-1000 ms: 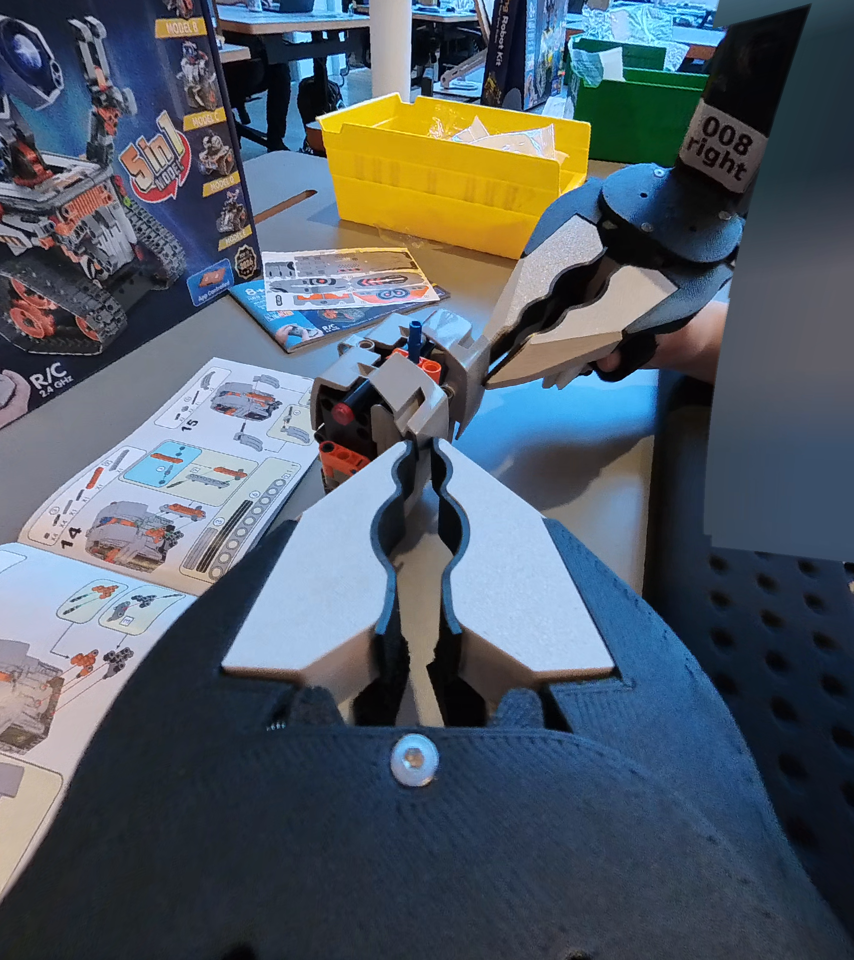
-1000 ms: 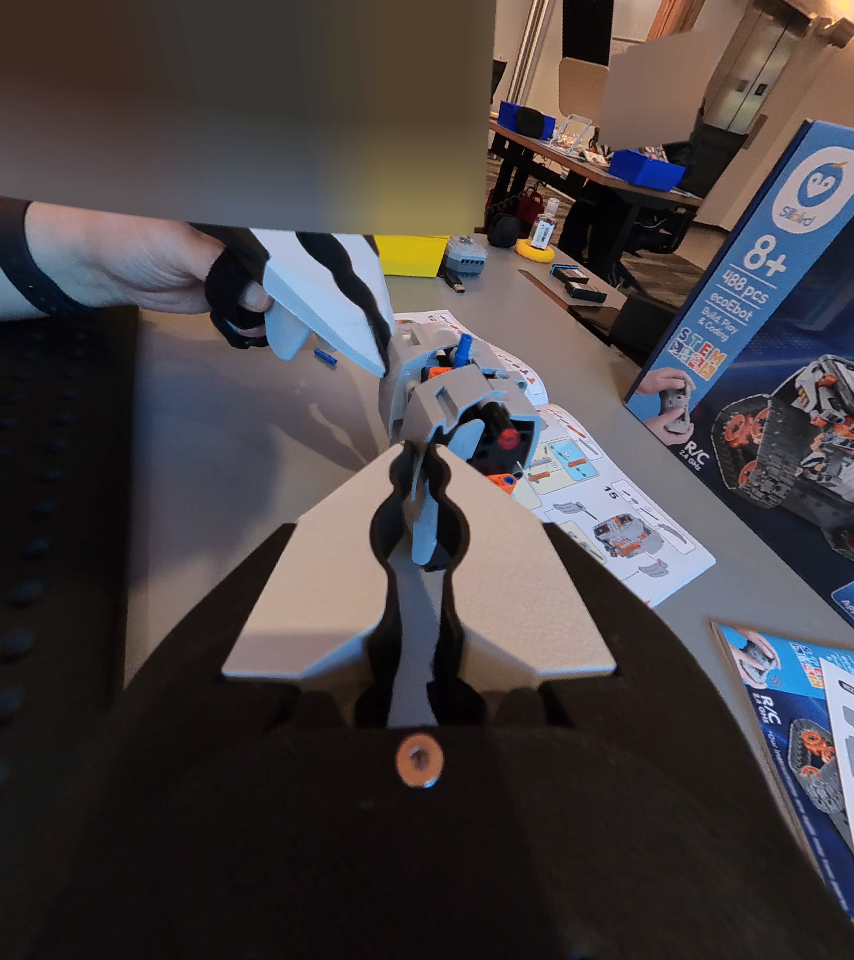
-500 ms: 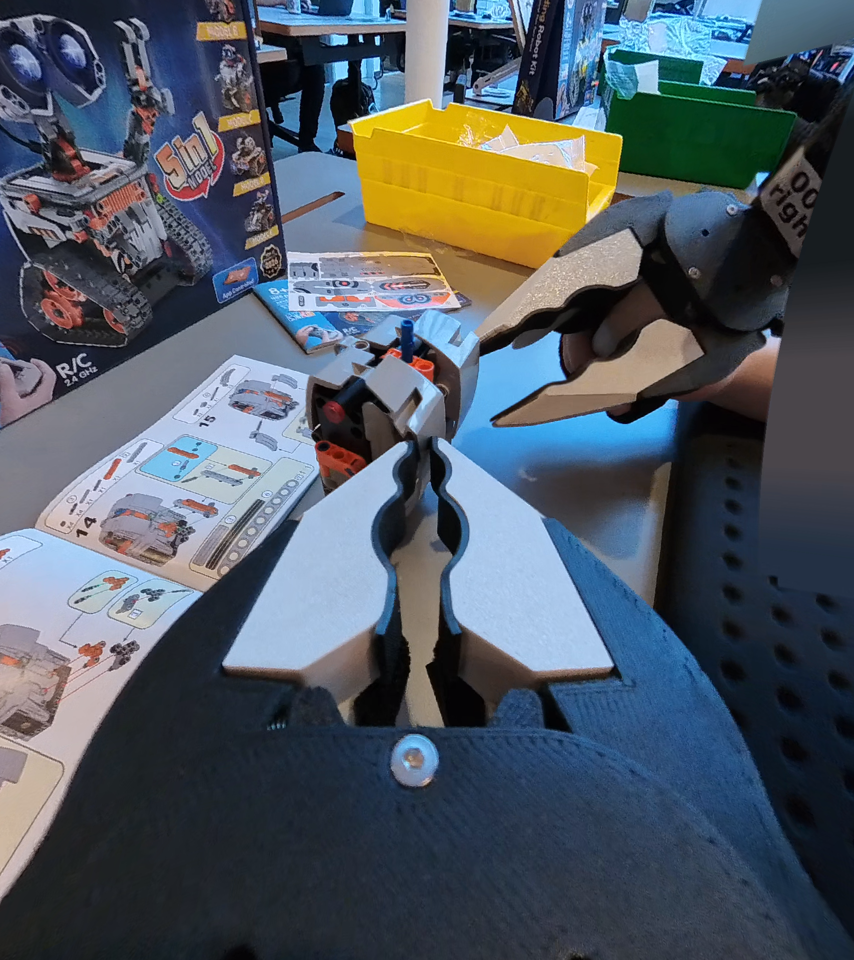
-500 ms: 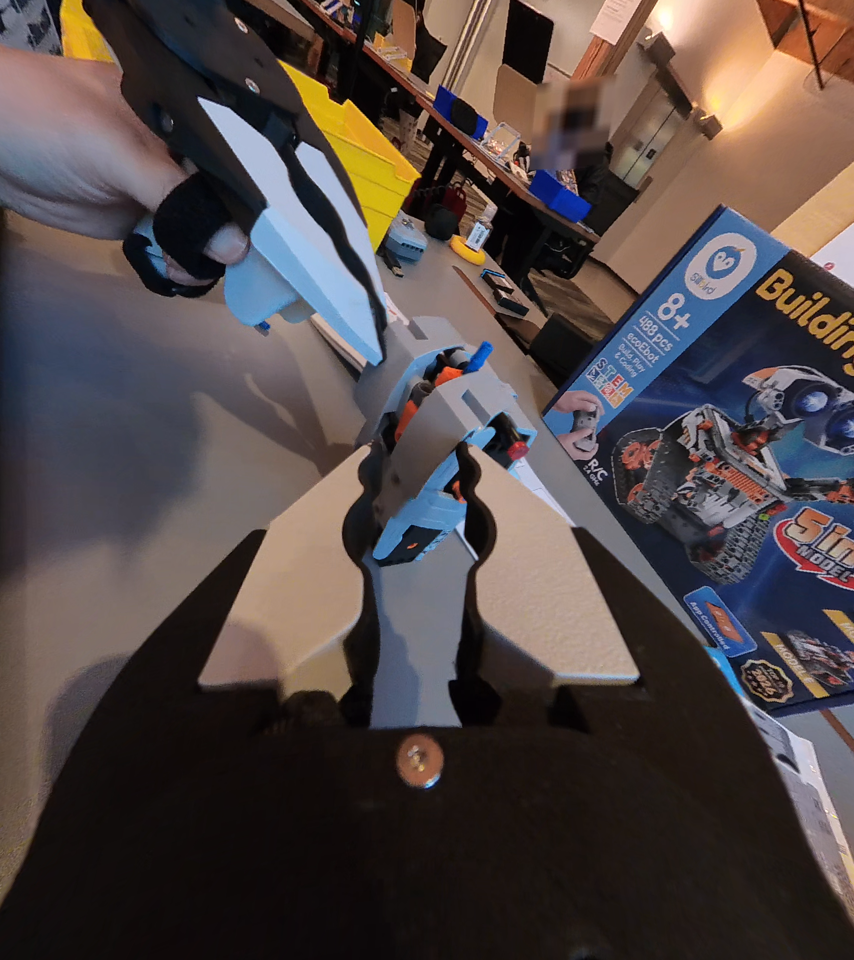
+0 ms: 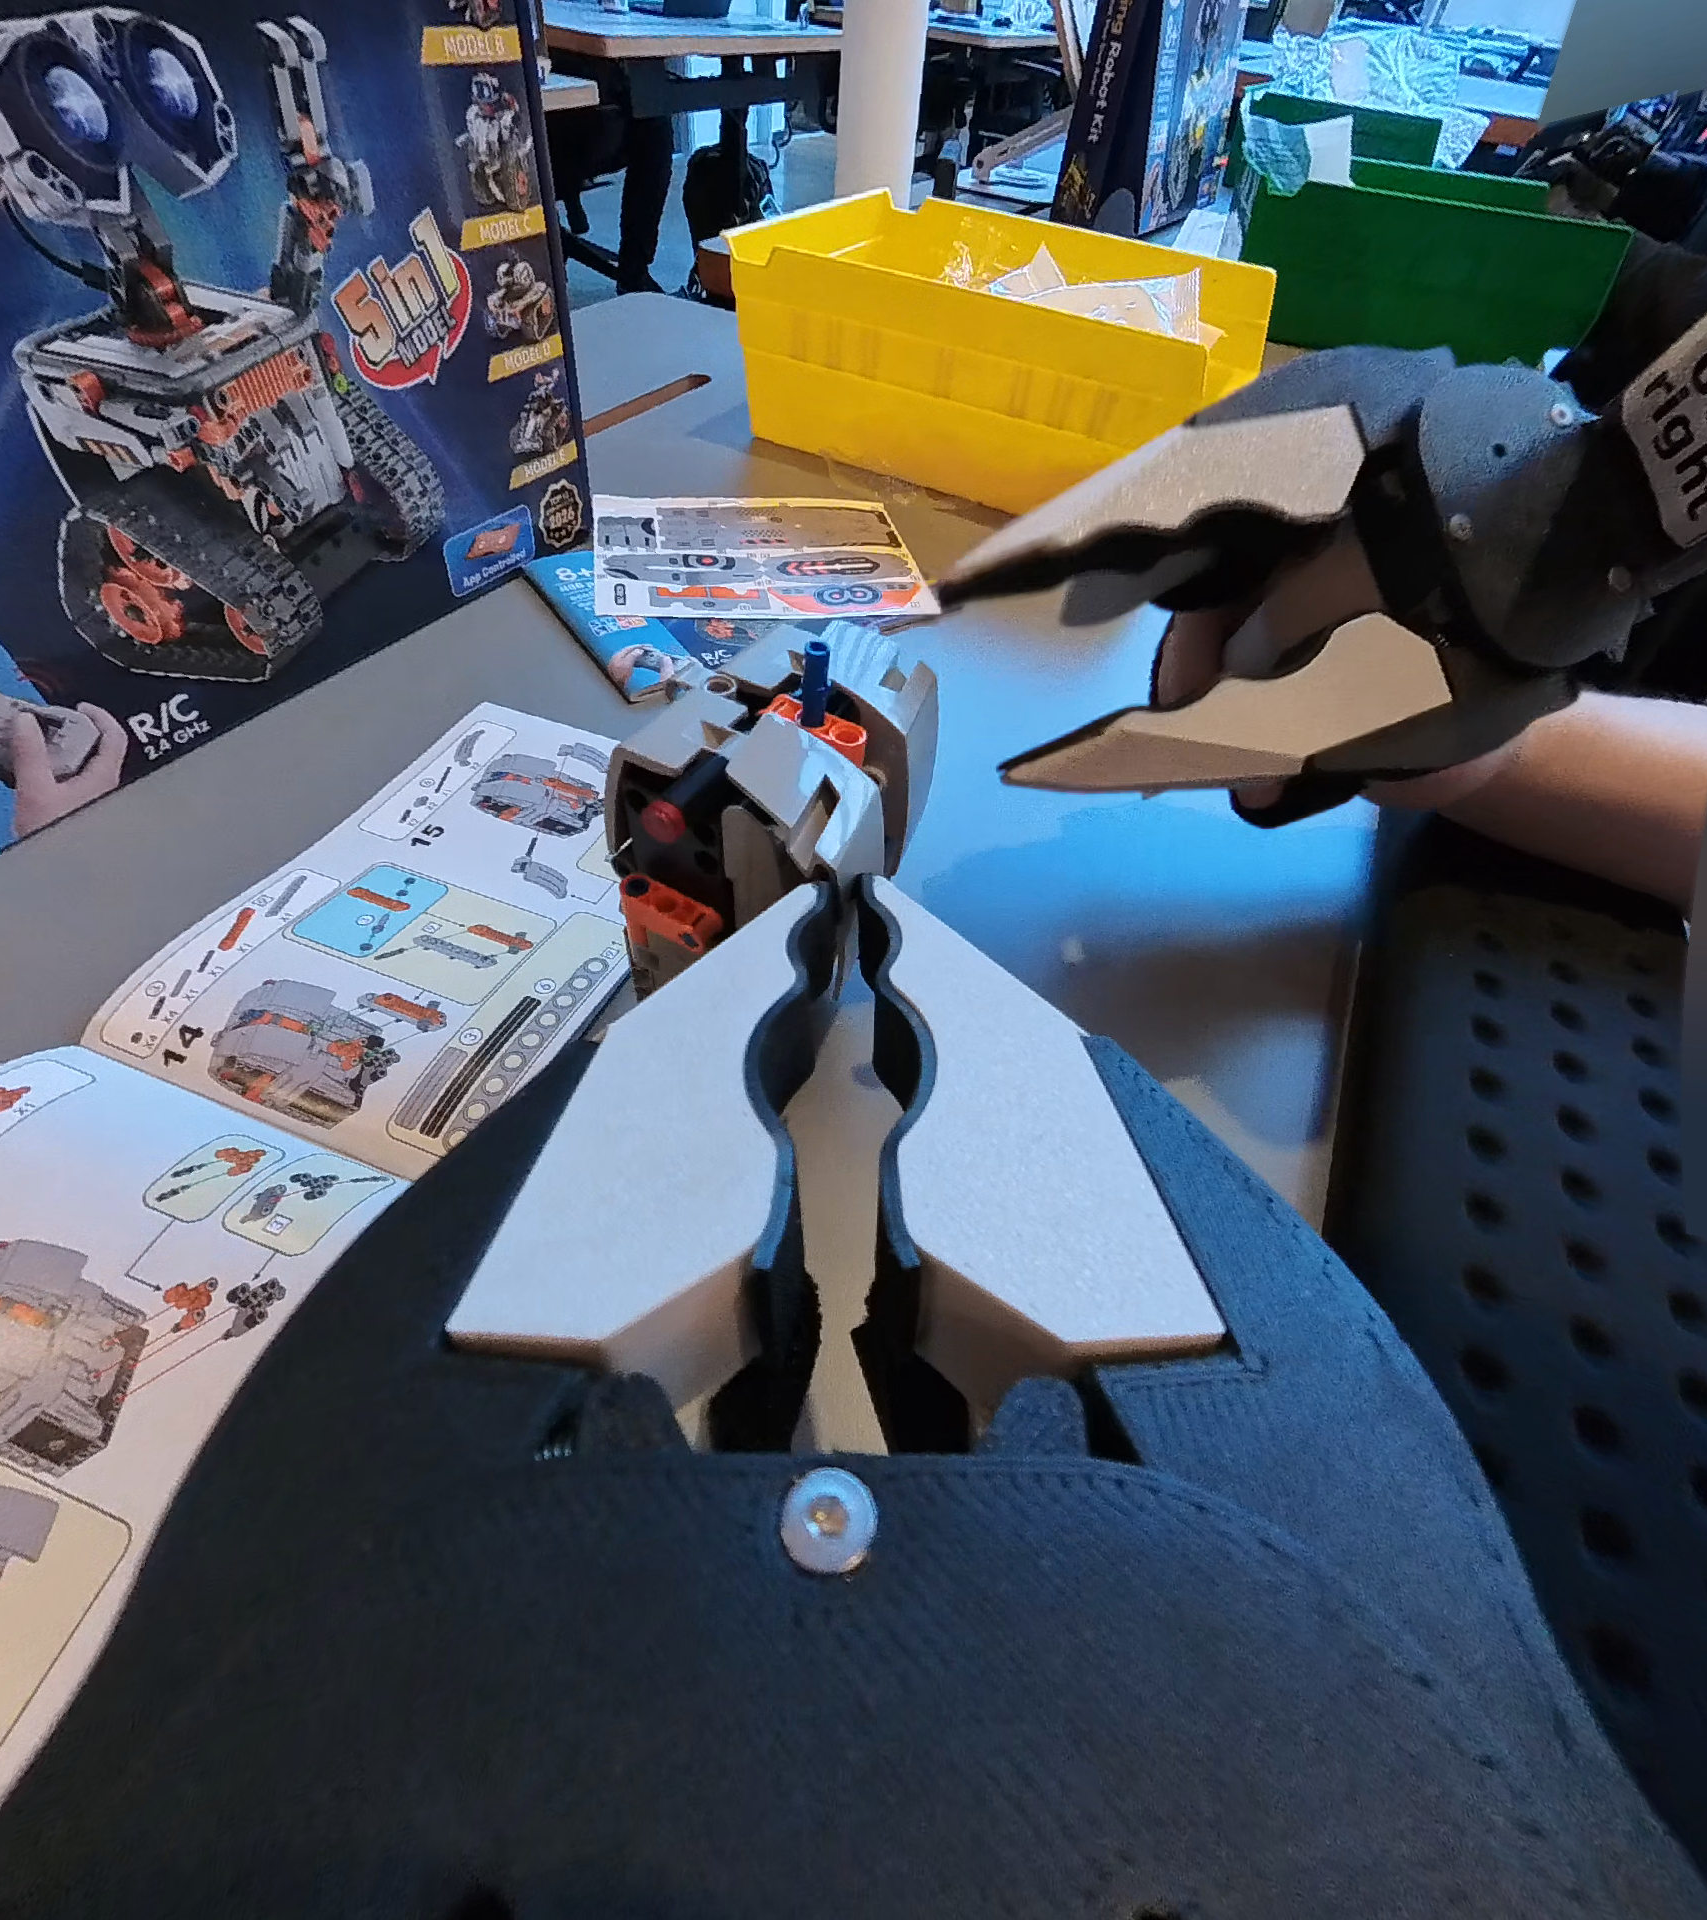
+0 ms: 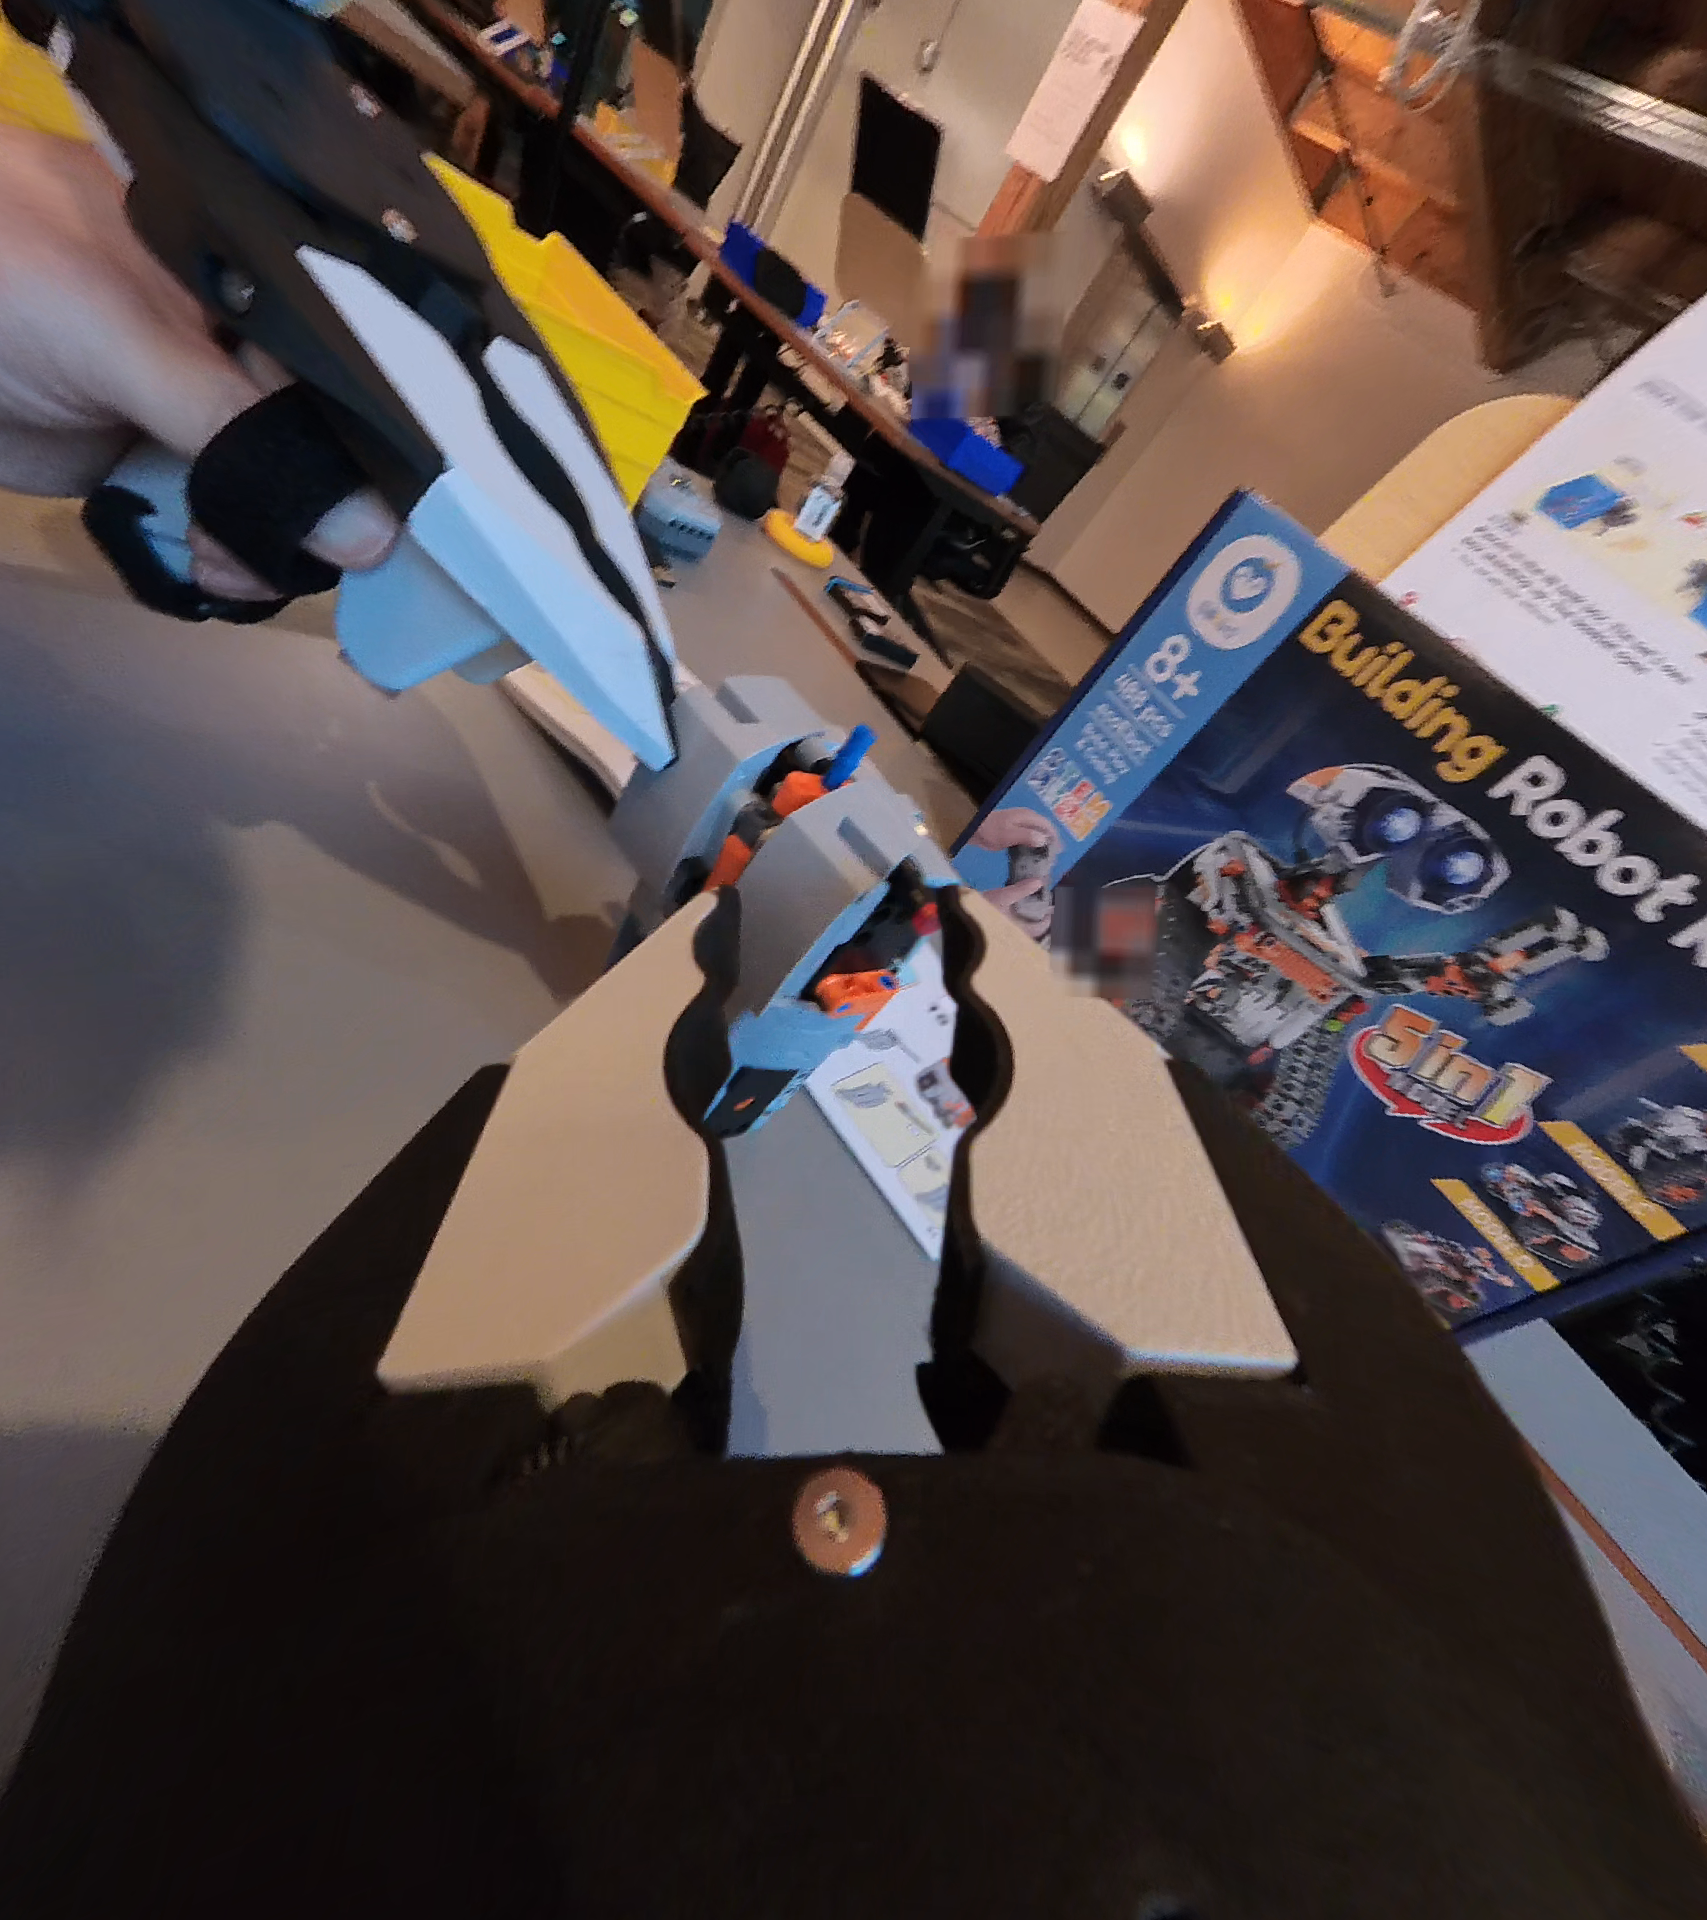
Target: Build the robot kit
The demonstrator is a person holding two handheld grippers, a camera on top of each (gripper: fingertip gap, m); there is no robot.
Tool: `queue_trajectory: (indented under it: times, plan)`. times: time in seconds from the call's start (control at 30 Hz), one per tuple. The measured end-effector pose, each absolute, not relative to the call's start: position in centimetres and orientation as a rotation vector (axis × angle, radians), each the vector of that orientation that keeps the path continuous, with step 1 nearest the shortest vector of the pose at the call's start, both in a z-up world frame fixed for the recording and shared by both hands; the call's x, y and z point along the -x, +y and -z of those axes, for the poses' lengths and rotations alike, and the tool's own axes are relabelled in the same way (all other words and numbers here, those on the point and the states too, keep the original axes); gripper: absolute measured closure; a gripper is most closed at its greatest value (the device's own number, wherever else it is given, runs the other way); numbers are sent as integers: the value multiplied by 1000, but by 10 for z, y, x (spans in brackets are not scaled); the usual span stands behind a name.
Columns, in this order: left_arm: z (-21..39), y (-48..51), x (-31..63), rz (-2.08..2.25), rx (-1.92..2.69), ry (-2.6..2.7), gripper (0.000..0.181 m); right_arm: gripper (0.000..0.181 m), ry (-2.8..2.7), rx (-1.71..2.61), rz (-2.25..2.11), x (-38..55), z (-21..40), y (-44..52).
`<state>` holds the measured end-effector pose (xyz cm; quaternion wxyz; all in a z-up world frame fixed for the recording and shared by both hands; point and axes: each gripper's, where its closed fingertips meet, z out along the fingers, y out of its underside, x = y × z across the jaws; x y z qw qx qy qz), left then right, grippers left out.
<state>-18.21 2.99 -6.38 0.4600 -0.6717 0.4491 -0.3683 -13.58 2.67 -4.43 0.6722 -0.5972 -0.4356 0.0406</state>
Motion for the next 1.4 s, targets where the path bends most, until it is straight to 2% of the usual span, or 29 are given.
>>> queue_trajectory:
  times: [0.2,0.27,0.43,0.67,0.87,1.0,1.4]
  plan:
    - [64,31,183,896,1655,1113,180,94,-991,1343,-169,140,34,45]
    - [64,32,183,898,1659,1111,180,89,-1039,1371,-248,145,34,52]
    - [64,34,184,895,1662,1113,180,107,-1178,1627,-575,157,63,61]
    - [65,38,182,870,1655,1124,178,123,-1189,1638,-566,161,69,67]
    - [67,43,186,794,1647,1119,173,124,-1170,1625,-567,160,68,67]
    - [66,42,185,801,1635,1115,181,123,-1170,1596,-545,160,68,67]
    - [73,42,188,801,1670,1106,180,122,-1166,1560,-485,160,66,69]
